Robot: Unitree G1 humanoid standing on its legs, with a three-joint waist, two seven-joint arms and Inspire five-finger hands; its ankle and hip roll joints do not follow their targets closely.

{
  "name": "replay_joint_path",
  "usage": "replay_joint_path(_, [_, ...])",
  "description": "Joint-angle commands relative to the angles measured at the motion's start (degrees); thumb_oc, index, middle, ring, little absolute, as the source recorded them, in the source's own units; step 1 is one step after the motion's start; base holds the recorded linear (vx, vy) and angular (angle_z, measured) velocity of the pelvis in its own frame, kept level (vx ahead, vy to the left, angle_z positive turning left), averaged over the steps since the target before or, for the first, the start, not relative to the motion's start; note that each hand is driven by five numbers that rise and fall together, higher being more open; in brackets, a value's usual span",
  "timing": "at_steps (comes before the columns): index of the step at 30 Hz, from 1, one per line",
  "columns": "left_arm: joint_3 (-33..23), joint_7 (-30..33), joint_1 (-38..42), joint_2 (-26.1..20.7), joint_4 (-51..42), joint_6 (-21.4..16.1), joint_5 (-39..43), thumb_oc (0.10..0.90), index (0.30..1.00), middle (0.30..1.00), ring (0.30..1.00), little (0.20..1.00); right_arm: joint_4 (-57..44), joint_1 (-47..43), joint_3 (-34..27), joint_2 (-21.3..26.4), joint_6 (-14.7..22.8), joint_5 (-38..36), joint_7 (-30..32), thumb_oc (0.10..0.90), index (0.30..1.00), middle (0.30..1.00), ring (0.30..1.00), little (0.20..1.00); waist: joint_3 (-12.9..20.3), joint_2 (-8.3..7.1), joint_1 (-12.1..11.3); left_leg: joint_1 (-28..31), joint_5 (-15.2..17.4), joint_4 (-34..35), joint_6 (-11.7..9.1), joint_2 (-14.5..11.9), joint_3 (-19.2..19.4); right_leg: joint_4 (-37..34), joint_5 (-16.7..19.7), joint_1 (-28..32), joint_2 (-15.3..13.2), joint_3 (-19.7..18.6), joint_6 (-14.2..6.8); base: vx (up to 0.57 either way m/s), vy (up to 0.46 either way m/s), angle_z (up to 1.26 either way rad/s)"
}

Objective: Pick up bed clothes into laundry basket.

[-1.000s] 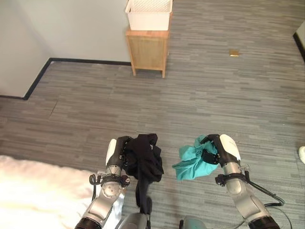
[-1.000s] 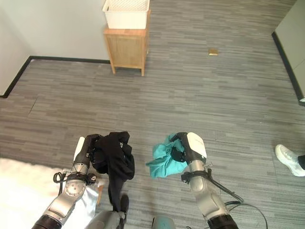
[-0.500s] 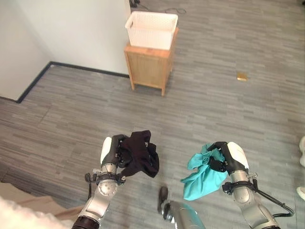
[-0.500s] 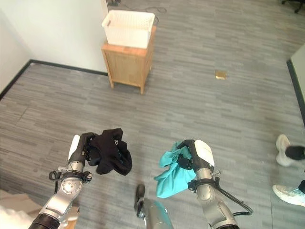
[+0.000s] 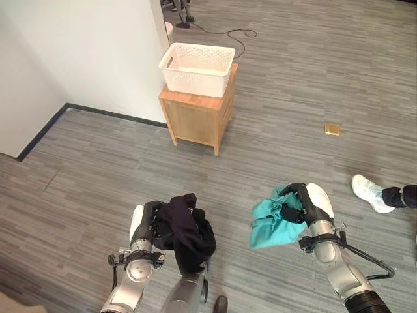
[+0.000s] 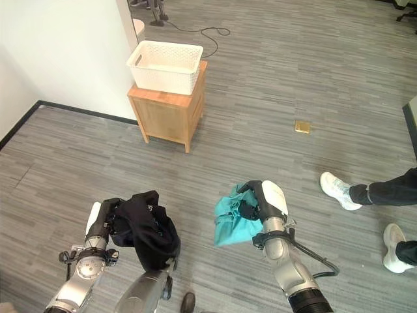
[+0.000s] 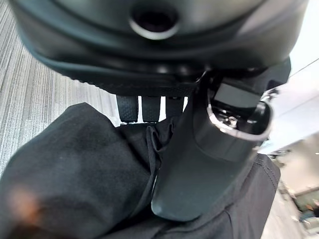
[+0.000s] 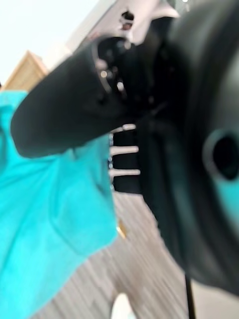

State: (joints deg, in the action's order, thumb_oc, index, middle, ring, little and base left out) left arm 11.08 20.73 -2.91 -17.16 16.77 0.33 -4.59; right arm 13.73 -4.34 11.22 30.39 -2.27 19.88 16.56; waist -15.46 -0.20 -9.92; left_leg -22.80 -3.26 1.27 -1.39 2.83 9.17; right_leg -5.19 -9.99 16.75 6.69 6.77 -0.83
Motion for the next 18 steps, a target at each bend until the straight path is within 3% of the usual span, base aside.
replay_joint_path(1, [-1.1, 2.1, 3.3, -1.5, -8.1, -4.5, -1.8, 0.4, 0.3, 0.3, 0.3, 0.3, -5.2, -2.3, -4.7, 4.1, 3.5, 2.1, 2.0, 0.4, 0.3, 0.3, 0.3, 0.3, 6.8, 1.91, -3.2, 7.4, -9.5, 3.7, -2.6, -4.2, -2.9, 0.2, 0.2, 3.3, -10.6, -1.0, -6.7, 0.51, 0.145, -0.1])
replay_joint_path(2, [-1.1, 2.3, 3.0, -1.4, -7.8, -4.3, -1.9, 0.4, 0.3, 0.3, 0.3, 0.3, -5.4, -1.7, -4.7, 4.0, 3.4, 3.1, 1.9, 0.4, 0.3, 0.3, 0.3, 0.3, 7.3, 1.35, -3.4, 7.8, -10.9, 3.7, -2.3, -4.2, -3.3, 0.2, 1.1, 4.0, -11.4, -0.9, -7.3, 0.55, 0.158, -0.18])
replay_joint_path(3, [-0.5, 1.8, 3.5, -1.5, -6.9, -4.0, -2.1, 0.4, 0.3, 0.3, 0.3, 0.3, -5.6, -0.1, -5.5, 3.1, 3.2, 3.4, 1.7, 0.4, 0.3, 0.3, 0.3, 0.3, 8.2, -0.93, -3.0, 9.4, -9.5, 3.7, -1.7, -3.1, -3.1, 2.4, 4.8, 3.8, -14.8, -0.5, -9.2, 0.4, 0.099, -0.07])
replay_joint_path(4, [-0.4, 1.8, 3.5, -1.6, -6.8, -4.0, -2.1, 0.4, 0.3, 0.3, 0.3, 0.3, -5.7, 0.0, -5.6, 3.1, 3.3, 3.4, 1.7, 0.4, 0.3, 0.3, 0.3, 0.3, 8.3, -1.35, -2.9, 9.6, -8.9, 3.7, -1.7, -2.7, -3.1, 2.5, 4.4, 4.0, -15.2, -0.3, -9.3, 0.32, 0.127, 0.1])
replay_joint_path(7, [0.3, 1.7, 4.9, -2.5, -6.2, -3.5, -2.0, 0.4, 0.3, 0.3, 0.3, 0.3, -5.7, 1.0, -6.0, 2.3, 2.8, 4.3, 1.2, 0.4, 0.3, 0.3, 0.3, 0.3, 7.1, -2.48, -1.9, 14.2, -6.5, 3.7, 1.1, -1.2, -3.0, 19.1, 18.7, -3.0, -19.7, -1.3, -14.2, 0.23, 0.168, -0.42])
replay_joint_path(8, [0.6, 2.0, 5.7, -3.1, -6.7, -3.3, -2.1, 0.4, 0.3, 0.3, 0.3, 0.3, -6.2, 0.8, -6.3, 2.6, 2.8, 4.5, 1.7, 0.4, 0.3, 0.3, 0.3, 0.3, 6.1, -2.05, -0.6, 16.2, -4.7, 3.7, 1.7, -1.2, -4.1, 27.3, 22.6, -6.9, -19.8, -2.5, -13.9, 0.37, 0.221, -0.15])
replay_joint_path(11, [0.7, 2.4, 7.9, -4.5, -6.7, -3.0, -2.5, 0.4, 0.3, 0.3, 0.3, 0.3, -6.9, 1.1, -7.2, 2.6, 2.8, 4.5, 2.0, 0.4, 0.3, 0.3, 0.3, 0.3, 4.7, -0.15, 1.7, 20.4, -1.0, 3.7, 2.3, -4.0, -5.2, 34.7, 20.6, -15.3, -21.9, 2.0, -12.0, 0.33, 0.11, 0.76])
replay_joint_path(12, [0.7, 2.4, 8.1, -4.5, -6.6, -2.9, -2.5, 0.4, 0.3, 0.3, 0.3, 0.3, -7.0, 1.1, -7.3, 2.7, 2.8, 4.5, 2.0, 0.4, 0.3, 0.3, 0.3, 0.3, 4.6, -0.42, 2.2, 20.4, -0.9, 3.7, 2.2, -3.7, -5.7, 35.7, 19.7, -15.4, -22.3, 2.5, -11.9, 0.39, -0.08, 0.2])
replay_joint_path(13, [0.5, 2.5, 9.7, -5.0, -7.1, -3.2, -2.8, 0.4, 0.3, 0.3, 0.3, 0.3, -8.0, 1.1, -8.2, 2.9, 3.0, 4.1, 2.2, 0.4, 0.3, 0.3, 0.3, 0.3, 3.3, -0.83, 3.5, 22.9, 1.3, 3.7, 1.6, -4.0, -6.8, 31.6, 15.4, -18.7, -22.8, 5.9, -10.8, 0.38, -0.117, 0.15])
replay_joint_path(15, [0.4, 2.3, 9.8, -5.2, -7.5, -3.4, -2.9, 0.4, 0.3, 0.3, 0.3, 0.3, -8.7, 1.4, -8.8, 3.0, 3.2, 4.0, 2.1, 0.4, 0.3, 0.3, 0.3, 0.3, 3.1, -1.02, 4.4, 23.5, 1.6, 3.7, 1.3, -4.2, -7.6, 27.7, 14.4, -19.0, -21.5, 6.8, -10.3, 0.35, -0.112, 0.65])
replay_joint_path(16, [0.5, 2.0, 9.9, -5.3, -8.0, -3.7, -3.5, 0.4, 0.3, 0.3, 0.3, 0.3, -9.8, 2.1, -9.8, 3.3, 3.4, 4.2, 2.4, 0.4, 0.3, 0.3, 0.3, 0.3, 2.6, -1.82, 5.7, 25.1, 2.6, 3.7, 0.9, -3.7, -9.5, 20.7, 12.3, -20.1, -18.3, 5.3, -10.1, 0.33, -0.138, 1.05])
replay_joint_path(18, [0.5, 1.6, 10.0, -5.4, -8.0, -3.9, -4.3, 0.4, 0.3, 0.3, 0.3, 0.3, -11.8, 3.4, -11.3, 3.4, 3.7, 4.4, 2.8, 0.4, 0.3, 0.3, 0.3, 0.3, 2.4, -2.82, 7.1, 26.6, 4.0, 3.7, 0.6, -3.5, -12.0, 12.5, 12.3, -21.2, -15.5, 0.6, -10.4, 0.33, -0.141, 0.85])
